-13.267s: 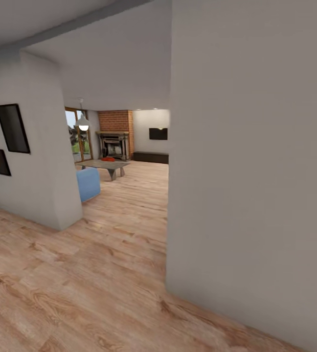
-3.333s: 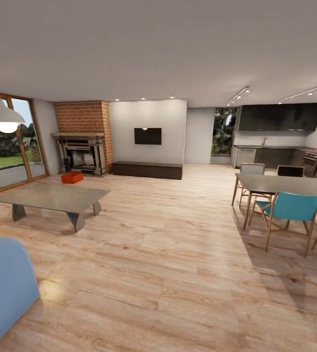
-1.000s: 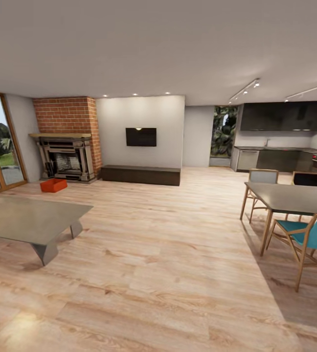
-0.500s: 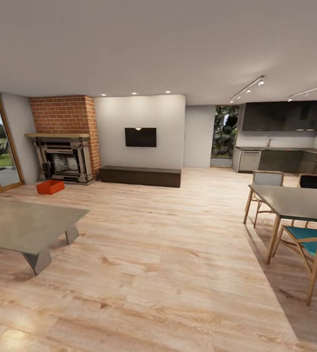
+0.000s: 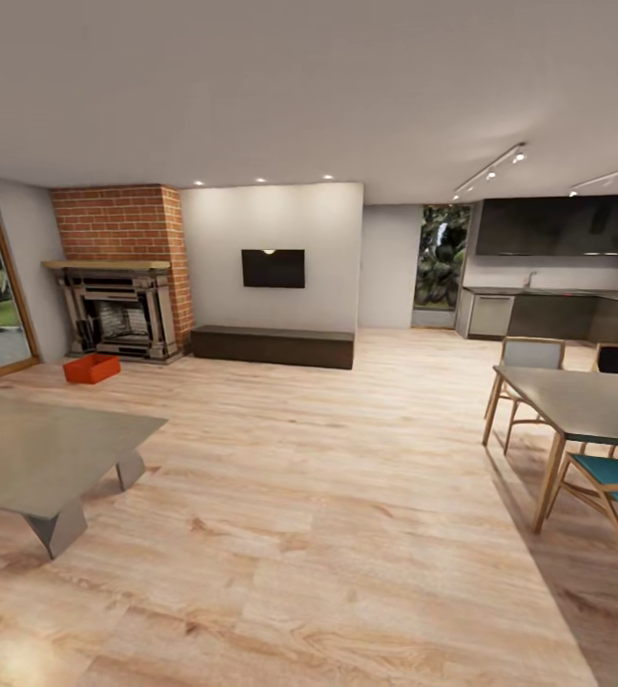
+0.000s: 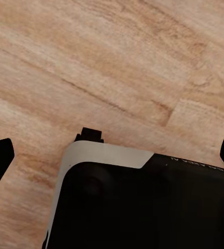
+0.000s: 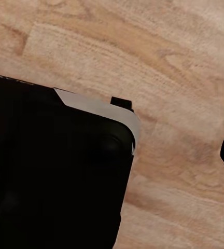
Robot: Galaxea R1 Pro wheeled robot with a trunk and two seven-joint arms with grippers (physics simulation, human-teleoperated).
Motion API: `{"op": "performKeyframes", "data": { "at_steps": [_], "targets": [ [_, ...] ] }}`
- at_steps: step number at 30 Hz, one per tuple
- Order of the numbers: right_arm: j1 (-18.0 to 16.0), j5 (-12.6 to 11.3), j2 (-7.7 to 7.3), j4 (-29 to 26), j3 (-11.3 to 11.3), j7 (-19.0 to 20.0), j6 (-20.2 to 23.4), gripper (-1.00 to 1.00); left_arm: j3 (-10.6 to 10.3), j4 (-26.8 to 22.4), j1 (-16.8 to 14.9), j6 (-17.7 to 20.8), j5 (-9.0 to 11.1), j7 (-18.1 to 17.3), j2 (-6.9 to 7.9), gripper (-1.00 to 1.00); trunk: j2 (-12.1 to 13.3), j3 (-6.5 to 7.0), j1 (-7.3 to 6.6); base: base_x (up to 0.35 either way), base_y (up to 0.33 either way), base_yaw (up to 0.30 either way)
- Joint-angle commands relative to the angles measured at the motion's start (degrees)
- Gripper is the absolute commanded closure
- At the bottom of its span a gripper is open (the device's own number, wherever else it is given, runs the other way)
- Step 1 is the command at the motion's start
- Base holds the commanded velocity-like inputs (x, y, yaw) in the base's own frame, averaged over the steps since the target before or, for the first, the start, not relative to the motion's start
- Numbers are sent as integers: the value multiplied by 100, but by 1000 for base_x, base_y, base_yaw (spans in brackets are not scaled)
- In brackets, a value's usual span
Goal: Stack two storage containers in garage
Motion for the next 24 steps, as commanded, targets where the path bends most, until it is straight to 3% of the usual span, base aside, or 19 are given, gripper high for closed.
{"op": "performKeyframes", "data": {
  "at_steps": [1, 24],
  "targets": [
    [-8, 7, -2, 18, 17, 14, -32, -100, -40, 8, -5, -25, 54, -17, 1, -100, -6, -8, 4, 323, 0, 0],
    [-8, -3, 15, 22, 26, 14, -6, -100, -42, 8, -5, -23, 53, -20, 8, -100, -6, -8, 4, 323, 0, 0]
  ]
}}
